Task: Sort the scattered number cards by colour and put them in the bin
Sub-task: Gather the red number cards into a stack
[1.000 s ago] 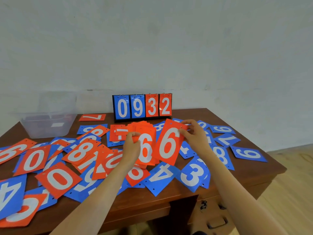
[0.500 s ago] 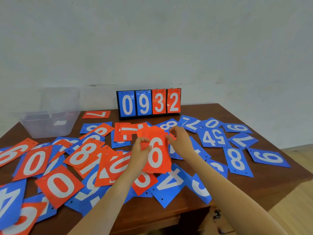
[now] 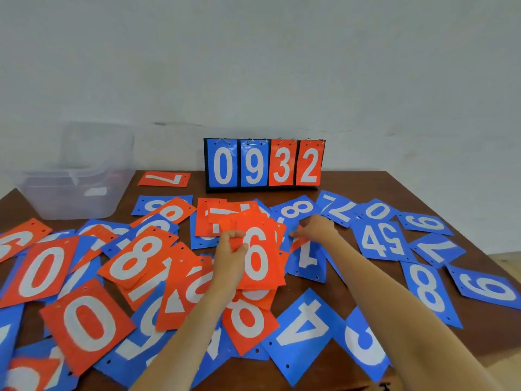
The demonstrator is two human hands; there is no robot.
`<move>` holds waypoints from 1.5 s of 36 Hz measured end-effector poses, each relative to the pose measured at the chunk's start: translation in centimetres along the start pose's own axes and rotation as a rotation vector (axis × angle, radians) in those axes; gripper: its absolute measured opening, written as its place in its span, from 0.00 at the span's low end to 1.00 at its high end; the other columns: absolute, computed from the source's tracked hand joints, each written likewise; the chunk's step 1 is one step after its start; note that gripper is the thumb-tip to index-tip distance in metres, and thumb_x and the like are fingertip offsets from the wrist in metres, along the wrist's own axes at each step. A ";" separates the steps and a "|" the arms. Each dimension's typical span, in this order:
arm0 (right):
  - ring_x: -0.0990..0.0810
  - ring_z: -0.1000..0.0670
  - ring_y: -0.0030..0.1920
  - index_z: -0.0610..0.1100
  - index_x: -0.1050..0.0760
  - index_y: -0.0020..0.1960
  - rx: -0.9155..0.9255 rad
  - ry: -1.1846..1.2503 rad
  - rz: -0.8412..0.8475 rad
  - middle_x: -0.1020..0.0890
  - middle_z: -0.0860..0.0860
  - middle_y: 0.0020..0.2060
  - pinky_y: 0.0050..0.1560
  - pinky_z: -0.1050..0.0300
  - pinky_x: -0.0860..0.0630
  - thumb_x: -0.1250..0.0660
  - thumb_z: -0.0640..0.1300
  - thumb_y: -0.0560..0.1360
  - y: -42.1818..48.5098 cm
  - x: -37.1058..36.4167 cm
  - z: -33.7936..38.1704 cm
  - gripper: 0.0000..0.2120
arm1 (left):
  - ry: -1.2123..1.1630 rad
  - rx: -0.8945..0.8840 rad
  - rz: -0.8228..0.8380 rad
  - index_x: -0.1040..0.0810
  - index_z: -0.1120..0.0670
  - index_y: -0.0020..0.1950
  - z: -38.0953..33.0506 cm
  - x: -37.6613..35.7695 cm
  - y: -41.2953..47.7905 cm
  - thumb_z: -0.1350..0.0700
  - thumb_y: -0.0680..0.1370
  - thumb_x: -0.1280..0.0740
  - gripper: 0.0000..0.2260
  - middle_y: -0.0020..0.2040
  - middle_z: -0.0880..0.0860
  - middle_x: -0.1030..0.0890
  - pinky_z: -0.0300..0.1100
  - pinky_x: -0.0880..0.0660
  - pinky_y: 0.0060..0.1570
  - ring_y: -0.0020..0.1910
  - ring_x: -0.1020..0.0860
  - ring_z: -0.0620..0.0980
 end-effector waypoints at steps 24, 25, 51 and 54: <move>0.25 0.44 0.40 0.39 0.32 0.56 0.071 0.332 -0.593 0.21 0.42 0.46 0.35 0.53 0.31 0.43 0.44 0.80 -12.9 11.0 -5.4 0.10 | 0.016 -0.040 -0.015 0.28 0.48 0.55 -3.2 1.5 -5.4 0.62 0.80 0.39 0.10 0.58 0.49 0.29 0.47 0.22 0.50 0.56 0.26 0.51; 0.24 0.44 0.39 0.40 0.31 0.55 0.096 0.348 -0.628 0.21 0.43 0.44 0.34 0.53 0.31 0.43 0.44 0.80 -14.1 11.5 -5.7 0.09 | 0.017 -0.043 -0.014 0.28 0.48 0.56 -3.4 1.5 -5.9 0.62 0.80 0.39 0.10 0.58 0.49 0.29 0.47 0.22 0.51 0.57 0.26 0.51; 0.25 0.50 0.36 0.44 0.30 0.39 0.570 0.742 -0.387 0.23 0.45 0.35 0.36 0.60 0.27 0.29 0.48 0.73 -28.2 6.2 2.3 0.11 | -0.054 -0.170 0.110 0.27 0.52 0.55 -4.7 2.2 -14.8 0.56 0.78 0.34 0.07 0.51 0.49 0.22 0.35 0.24 0.34 0.44 0.20 0.45; 0.28 0.52 0.39 0.43 0.28 0.41 0.556 0.713 -0.419 0.25 0.50 0.38 0.40 0.58 0.29 0.27 0.50 0.71 -27.6 5.2 3.2 0.12 | -0.056 -0.191 0.139 0.27 0.50 0.52 -4.4 2.1 -15.0 0.58 0.74 0.29 0.10 0.53 0.48 0.23 0.40 0.20 0.38 0.46 0.20 0.47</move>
Point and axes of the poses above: each hand's wrist, its own y-axis towards the middle knuckle, its own x-axis out of the back of the hand, z = x × y, the point moved 9 cm from there along y, towards the middle knuckle
